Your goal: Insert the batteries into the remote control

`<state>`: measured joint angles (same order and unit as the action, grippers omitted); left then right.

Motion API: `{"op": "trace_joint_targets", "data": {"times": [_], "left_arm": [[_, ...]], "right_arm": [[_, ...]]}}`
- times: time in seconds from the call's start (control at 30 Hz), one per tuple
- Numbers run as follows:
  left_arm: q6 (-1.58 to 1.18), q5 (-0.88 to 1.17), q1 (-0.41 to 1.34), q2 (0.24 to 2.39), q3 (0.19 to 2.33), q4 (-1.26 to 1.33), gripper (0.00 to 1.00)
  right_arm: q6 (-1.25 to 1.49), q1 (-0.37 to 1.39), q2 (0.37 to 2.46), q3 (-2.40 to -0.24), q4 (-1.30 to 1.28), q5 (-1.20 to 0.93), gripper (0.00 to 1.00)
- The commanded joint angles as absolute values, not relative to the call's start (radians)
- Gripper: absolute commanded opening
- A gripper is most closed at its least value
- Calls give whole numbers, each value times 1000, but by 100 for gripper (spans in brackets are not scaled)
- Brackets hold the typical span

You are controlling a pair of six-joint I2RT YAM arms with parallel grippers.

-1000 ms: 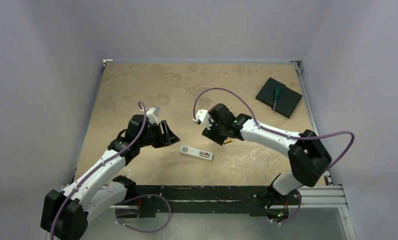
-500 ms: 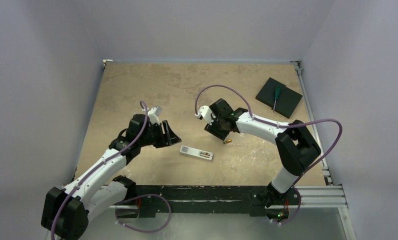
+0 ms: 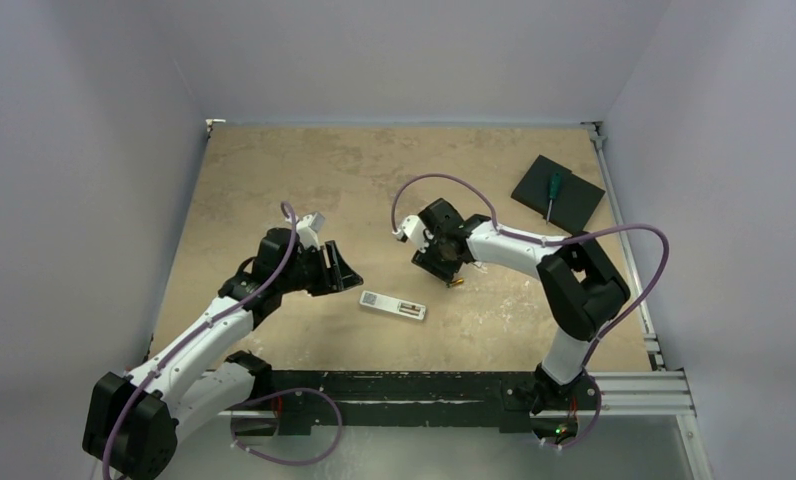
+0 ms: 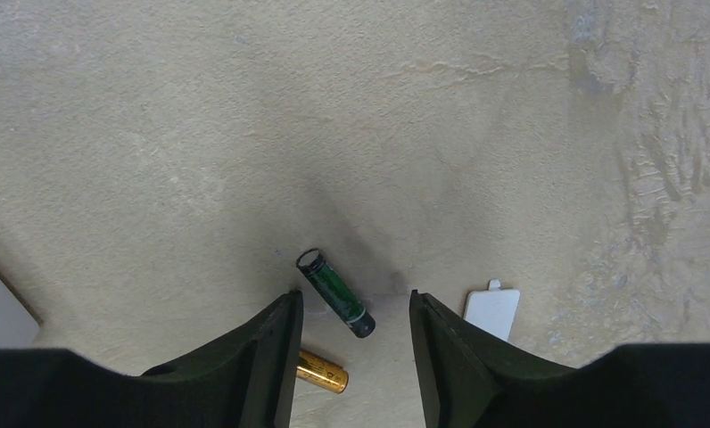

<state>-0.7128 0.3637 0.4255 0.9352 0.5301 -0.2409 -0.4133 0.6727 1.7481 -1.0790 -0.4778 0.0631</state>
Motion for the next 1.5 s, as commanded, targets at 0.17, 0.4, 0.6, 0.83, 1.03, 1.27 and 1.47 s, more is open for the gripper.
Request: {"op": "trace_joint_targets", "data": {"times": [0.17, 0.4, 0.6, 0.83, 1.03, 1.27, 1.47], "left_arm": [[-689, 380, 417, 938, 523, -195, 51], [-689, 379, 417, 932, 523, -196, 51], [-690, 380, 417, 930, 522, -197, 51], [-689, 384, 417, 929, 521, -196, 51], [-690, 383, 417, 927, 519, -194, 51], [-692, 382, 418, 929, 517, -192, 51], [-690, 381, 417, 937, 517, -193, 51]], "right_arm": [[-412, 642, 1778, -1130, -518, 25, 51], [-399, 636, 1809, -1134, -545, 2, 45], [-389, 631, 1832, -1134, -571, -26, 40], [-376, 624, 1854, -1138, -594, -31, 31], [-376, 623, 1852, -1143, -592, -43, 17], [-378, 625, 1804, -1144, -554, -15, 5], [-359, 627, 1739, -1143, -532, 17, 4]]}}
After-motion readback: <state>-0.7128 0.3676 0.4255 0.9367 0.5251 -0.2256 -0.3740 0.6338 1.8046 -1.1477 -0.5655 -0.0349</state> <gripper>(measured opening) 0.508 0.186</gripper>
